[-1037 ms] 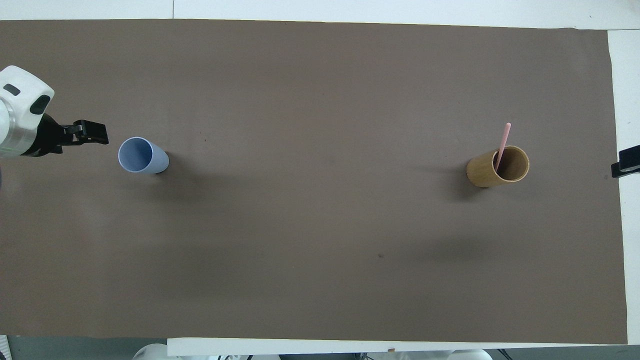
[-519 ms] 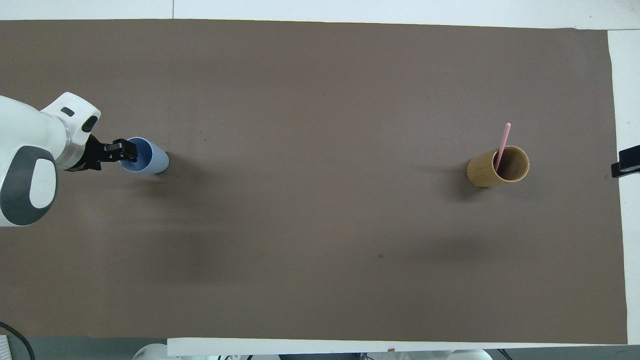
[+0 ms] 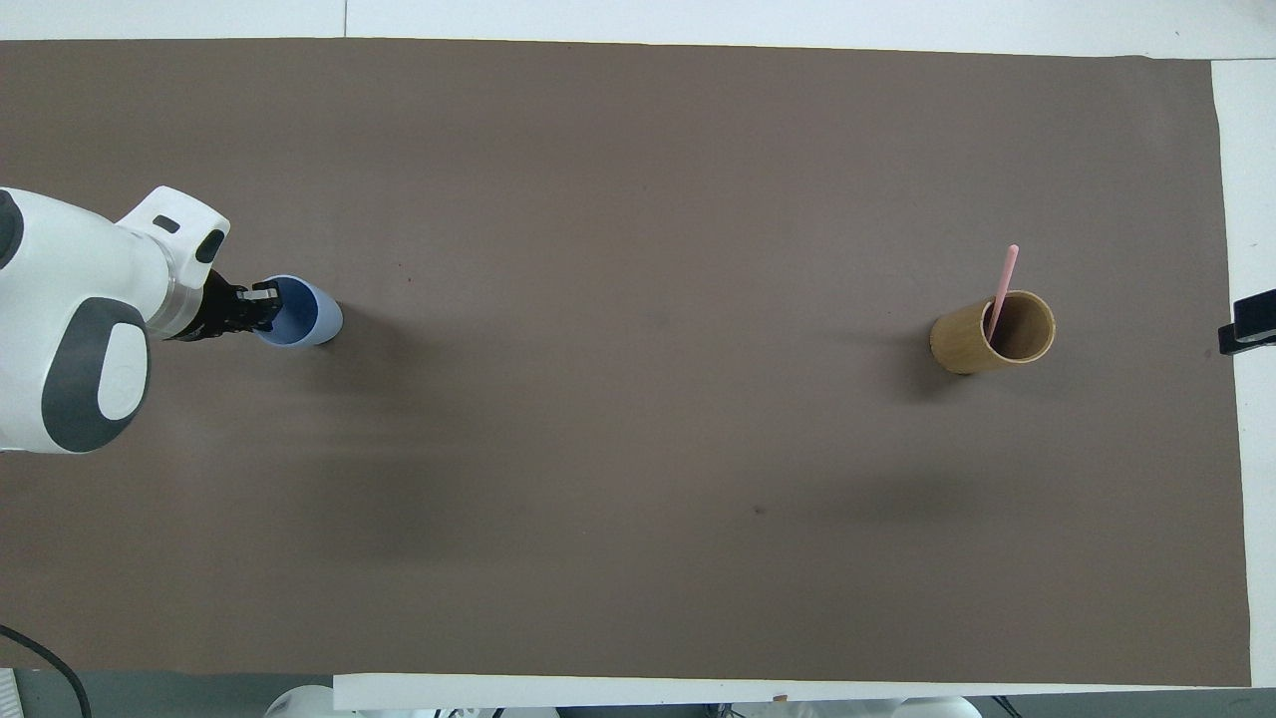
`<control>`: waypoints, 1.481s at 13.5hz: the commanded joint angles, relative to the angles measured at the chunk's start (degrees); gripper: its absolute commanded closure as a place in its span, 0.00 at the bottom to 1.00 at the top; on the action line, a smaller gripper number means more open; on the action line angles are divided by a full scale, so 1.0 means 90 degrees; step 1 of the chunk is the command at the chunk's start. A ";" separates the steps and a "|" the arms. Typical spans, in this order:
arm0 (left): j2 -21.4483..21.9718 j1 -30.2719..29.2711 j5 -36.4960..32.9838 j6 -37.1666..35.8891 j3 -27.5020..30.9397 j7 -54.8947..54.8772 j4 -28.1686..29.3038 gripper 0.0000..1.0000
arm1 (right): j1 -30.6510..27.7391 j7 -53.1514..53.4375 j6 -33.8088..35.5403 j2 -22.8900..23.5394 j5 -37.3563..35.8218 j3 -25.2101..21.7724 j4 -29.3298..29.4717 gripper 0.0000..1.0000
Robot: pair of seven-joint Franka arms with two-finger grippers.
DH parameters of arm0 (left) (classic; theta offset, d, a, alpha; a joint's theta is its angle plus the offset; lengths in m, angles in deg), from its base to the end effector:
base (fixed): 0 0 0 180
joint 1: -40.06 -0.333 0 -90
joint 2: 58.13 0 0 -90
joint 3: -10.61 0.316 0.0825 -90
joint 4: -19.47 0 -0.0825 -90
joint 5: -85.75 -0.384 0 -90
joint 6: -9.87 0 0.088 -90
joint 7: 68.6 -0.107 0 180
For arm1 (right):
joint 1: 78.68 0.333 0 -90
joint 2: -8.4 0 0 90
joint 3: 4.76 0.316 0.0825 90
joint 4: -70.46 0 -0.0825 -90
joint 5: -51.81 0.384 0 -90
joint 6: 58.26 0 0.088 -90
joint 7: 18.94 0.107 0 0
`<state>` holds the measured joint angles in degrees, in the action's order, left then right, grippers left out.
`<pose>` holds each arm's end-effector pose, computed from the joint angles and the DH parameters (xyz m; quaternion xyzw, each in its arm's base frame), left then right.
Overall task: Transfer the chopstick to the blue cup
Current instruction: 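Slide the blue cup with the left gripper toward the table center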
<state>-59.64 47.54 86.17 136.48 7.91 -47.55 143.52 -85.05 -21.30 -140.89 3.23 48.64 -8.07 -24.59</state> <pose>0.5326 -0.0958 0.3852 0.9952 0.0969 0.0079 0.0059 0.5027 -0.0937 0.6213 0.9955 -0.0652 -0.0656 0.0182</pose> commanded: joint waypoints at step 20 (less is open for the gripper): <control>-0.1024 0.2791 0.0539 0.0132 0.0086 0.2885 -0.1195 0.01 | -0.0063 -0.0100 0.0061 -0.0119 0.0059 0.0036 -0.0152 0.00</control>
<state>-68.75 72.01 91.28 137.37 8.14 -21.78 133.50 -85.04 -21.30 -140.54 3.22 48.65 -8.07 -24.74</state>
